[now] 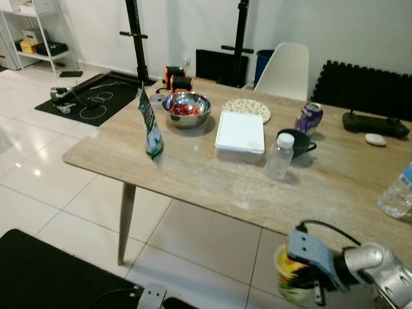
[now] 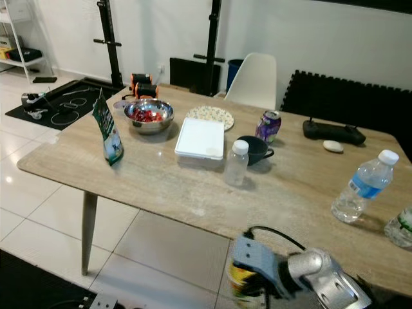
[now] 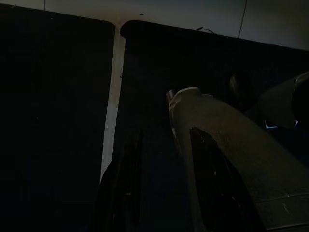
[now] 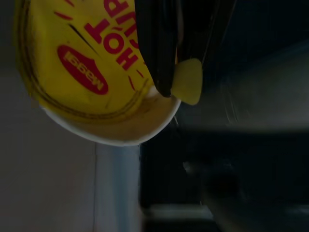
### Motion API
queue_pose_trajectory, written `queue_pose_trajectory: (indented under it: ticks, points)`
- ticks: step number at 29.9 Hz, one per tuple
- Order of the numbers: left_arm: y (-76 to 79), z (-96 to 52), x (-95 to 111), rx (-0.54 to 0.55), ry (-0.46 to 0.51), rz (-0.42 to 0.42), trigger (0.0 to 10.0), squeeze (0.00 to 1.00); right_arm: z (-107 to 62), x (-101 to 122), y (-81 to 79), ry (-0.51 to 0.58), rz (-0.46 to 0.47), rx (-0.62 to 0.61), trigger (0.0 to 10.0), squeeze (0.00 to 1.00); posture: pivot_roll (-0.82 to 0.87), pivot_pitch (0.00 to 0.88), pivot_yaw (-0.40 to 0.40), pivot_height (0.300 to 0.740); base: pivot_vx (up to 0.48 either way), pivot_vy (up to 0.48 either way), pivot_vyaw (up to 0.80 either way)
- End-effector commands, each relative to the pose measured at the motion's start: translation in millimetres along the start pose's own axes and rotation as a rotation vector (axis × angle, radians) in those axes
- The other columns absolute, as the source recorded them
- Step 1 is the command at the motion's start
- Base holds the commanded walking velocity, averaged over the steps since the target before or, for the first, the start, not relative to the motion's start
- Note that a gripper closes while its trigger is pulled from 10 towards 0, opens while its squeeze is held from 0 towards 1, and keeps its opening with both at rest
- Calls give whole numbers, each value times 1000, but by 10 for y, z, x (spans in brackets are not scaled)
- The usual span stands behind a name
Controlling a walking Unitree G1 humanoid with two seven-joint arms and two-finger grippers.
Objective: Restocking fridge
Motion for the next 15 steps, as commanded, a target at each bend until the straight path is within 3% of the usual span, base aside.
queue_pose_trajectory:
  ticks: [1, 3, 4, 6, 9, 10, 11, 13, 14, 15]
  points:
    - [81, -5, -193, -16, -69, 8, 10000, 0, 42, -159, 1, -67, 19, -33, 0, 0, -69, 0, -56, 740, 0, 0, 0]
    - [83, -4, -192, -15, -69, 7, 10000, 0, 177, -542, -107, -182, 151, -98, 0, 0, -62, 0, -61, 740, 0, 0, 0]
    - [83, -4, -192, -15, -69, 7, 10000, 0, 177, -542, -107, -182, 151, -98, 0, 0, -62, 0, -61, 740, 0, 0, 0]
    - [79, -5, -192, -13, -68, 6, 10000, 0, 254, -801, -198, -260, 274, -200, 0, 0, -62, 0, -61, 740, 0, 0, 0]
    - [76, -5, -192, -12, -68, 6, 10000, 0, 277, -882, -240, -286, 322, -239, 0, 0, -56, 0, -62, 740, 0, 0, 0]
    - [70, -6, -193, -11, -68, 6, 10000, 0, 323, -971, -334, -294, 412, -282, 0, 0, -56, 0, -62, 740, 0, 0, 0]
    - [70, -6, -193, -11, -68, 6, 10000, 0, 323, -971, -334, -294, 412, -282, 0, 0, -56, 0, -62, 740, 0, 0, 0]
    - [59, -9, -198, -9, -71, 9, 10000, 0, 398, -1134, -513, -316, 563, -407, 0, 0, -56, 0, -59, 740, 0, 0, 0]
    - [59, -9, -198, -9, -71, 9, 10000, 0, 398, -1134, -513, -316, 563, -407, 0, 0, -56, 0, -59, 740, 0, 0, 0]
    - [54, -10, -200, -8, -72, 10, 10000, 0, 421, -1192, -596, -335, 588, -447, 2353, 0, -55, 0, -56, 740, 0, 0, 0]
Point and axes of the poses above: a point about 5 cm out from each wrist's last joint towards the gripper, its own z axis pointing out of the wrist towards the gripper, its own x axis along the axis of the wrist's last joint, y = z × x, the point moved 2 cm from there along z, pointing out of the wrist towards the gripper, and after that the axes turned 7 degrees about -z, right-handed, at the moved point
